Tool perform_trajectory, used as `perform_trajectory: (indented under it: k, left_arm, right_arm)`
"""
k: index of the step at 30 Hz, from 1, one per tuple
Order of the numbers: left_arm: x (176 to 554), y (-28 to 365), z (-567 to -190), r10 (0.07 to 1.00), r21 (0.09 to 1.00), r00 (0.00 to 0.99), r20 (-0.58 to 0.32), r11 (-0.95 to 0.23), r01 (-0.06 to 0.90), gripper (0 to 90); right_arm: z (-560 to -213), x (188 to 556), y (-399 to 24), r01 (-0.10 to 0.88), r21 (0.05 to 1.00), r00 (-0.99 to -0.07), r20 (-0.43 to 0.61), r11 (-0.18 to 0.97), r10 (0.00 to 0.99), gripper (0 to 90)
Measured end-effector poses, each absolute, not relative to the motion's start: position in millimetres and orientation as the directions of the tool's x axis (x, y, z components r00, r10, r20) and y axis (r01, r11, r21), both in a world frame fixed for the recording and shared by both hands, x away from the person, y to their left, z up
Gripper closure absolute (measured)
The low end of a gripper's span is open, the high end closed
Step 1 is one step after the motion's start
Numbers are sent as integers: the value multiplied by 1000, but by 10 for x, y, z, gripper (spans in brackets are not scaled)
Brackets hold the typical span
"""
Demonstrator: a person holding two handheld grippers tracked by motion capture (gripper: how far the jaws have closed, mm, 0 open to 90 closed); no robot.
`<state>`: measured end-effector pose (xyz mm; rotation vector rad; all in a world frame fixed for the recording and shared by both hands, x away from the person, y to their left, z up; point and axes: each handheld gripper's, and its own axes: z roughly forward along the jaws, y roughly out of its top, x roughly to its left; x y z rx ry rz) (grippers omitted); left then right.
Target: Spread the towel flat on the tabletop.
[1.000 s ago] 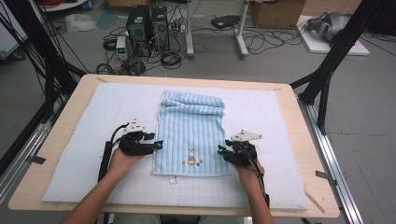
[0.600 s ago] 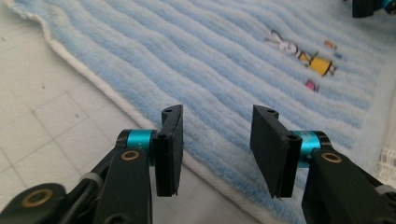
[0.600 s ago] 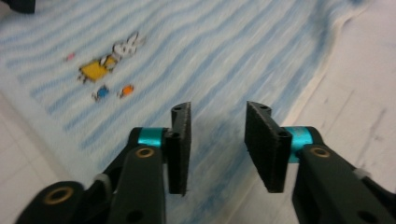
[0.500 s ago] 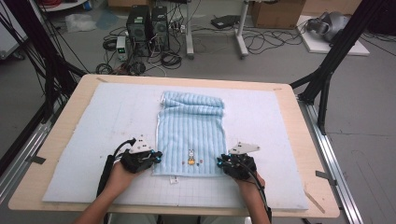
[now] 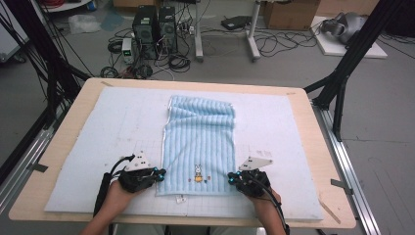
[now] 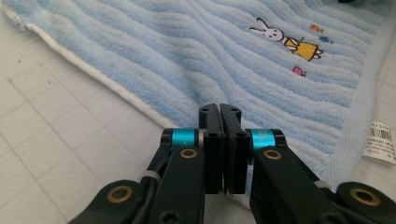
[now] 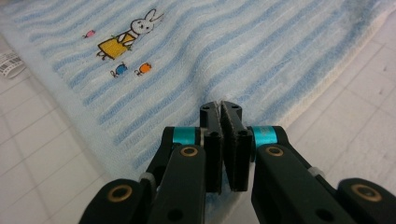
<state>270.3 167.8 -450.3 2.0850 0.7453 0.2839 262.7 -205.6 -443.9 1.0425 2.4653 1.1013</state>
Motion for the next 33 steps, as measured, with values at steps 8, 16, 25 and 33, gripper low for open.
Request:
perform_trajectory:
  k: [8, 16, 25, 33]
  left_arm:
    - [2538, 1734, -4506, 582, 803, 808, -89, -439, 404, 876]
    - [2385, 1744, -4503, 550, 795, 828, -113, -449, 407, 877]
    - [2242, 1814, -4397, 552, 822, 820, -152, -390, 415, 718]
    - [2601, 1898, -4289, 633, 872, 755, -173, -257, 416, 539]
  right_arm:
    - [-4415, 2437, -2029, 504, 711, -742, 65, 491, 667, 875]
    - [-4415, 2269, -2073, 507, 706, -760, 97, 494, 642, 875]
    - [-4329, 2113, -2128, 500, 722, -785, 145, 478, 603, 720]
    - [-4334, 2405, -1919, 464, 775, -747, 81, 429, 660, 563]
